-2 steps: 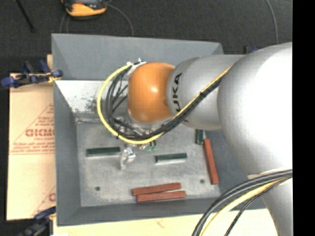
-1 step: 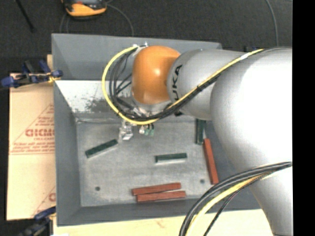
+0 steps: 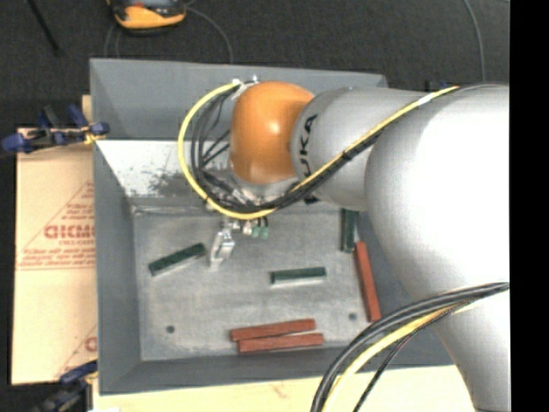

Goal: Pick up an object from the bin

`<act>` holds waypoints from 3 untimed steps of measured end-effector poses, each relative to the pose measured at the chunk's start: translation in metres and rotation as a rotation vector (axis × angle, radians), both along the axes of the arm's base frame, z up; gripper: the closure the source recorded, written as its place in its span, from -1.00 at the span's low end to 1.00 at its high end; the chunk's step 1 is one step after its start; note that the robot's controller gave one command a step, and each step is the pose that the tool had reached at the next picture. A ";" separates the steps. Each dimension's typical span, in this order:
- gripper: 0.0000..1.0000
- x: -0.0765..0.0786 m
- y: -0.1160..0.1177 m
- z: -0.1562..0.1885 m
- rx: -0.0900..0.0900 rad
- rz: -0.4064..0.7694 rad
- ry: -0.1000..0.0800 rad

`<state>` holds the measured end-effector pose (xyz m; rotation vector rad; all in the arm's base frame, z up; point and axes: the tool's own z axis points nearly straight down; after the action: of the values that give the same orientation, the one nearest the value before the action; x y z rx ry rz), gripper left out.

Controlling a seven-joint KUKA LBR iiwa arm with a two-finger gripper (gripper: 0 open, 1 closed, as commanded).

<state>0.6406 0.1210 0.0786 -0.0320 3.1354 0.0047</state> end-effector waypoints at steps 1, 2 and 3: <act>-1.00 0.000 0.000 0.000 0.000 0.000 0.001; 1.00 -0.020 0.046 0.002 -0.006 0.194 0.001; 1.00 -0.020 0.046 0.002 -0.005 0.193 0.000</act>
Offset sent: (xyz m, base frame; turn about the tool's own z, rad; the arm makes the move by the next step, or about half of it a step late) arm -0.0253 0.0485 -0.0086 -0.1972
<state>0.6211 0.1674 0.0802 -0.3338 3.1181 -0.0027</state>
